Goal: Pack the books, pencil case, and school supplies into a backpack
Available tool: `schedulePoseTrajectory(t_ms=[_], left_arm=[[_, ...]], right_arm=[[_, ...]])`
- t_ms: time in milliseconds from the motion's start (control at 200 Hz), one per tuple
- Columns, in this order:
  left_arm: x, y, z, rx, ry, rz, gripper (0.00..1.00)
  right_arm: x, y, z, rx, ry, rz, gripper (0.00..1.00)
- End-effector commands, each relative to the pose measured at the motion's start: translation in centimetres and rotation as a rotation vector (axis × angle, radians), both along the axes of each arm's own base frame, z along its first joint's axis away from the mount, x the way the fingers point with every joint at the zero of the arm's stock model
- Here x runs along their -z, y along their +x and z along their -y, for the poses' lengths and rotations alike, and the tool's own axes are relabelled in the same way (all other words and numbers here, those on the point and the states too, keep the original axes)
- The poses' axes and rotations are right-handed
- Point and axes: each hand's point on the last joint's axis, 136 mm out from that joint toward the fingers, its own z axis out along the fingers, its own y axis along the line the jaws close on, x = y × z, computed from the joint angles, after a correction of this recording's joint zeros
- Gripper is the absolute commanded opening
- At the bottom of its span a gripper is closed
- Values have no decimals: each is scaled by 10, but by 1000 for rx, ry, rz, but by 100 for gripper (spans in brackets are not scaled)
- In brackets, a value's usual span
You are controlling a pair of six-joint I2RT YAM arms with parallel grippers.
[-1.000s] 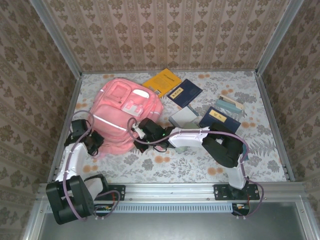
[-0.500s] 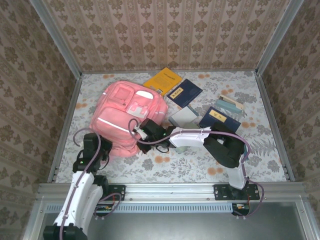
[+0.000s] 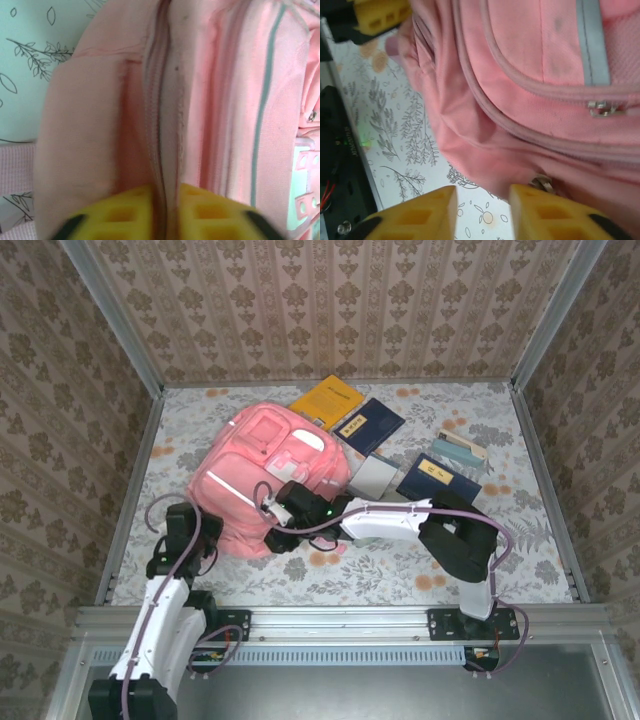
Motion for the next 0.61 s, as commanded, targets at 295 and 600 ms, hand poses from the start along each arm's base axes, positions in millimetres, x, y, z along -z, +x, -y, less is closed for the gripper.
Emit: schedulePoseTrajectory(t_ms=[295, 600], left_arm=[[-49, -20, 29, 354, 261, 12, 48], [-36, -45, 119, 804, 454, -36, 39]], right_arm=[[-45, 57, 53, 287, 168, -66, 48], [-38, 84, 80, 436, 183, -137, 47]])
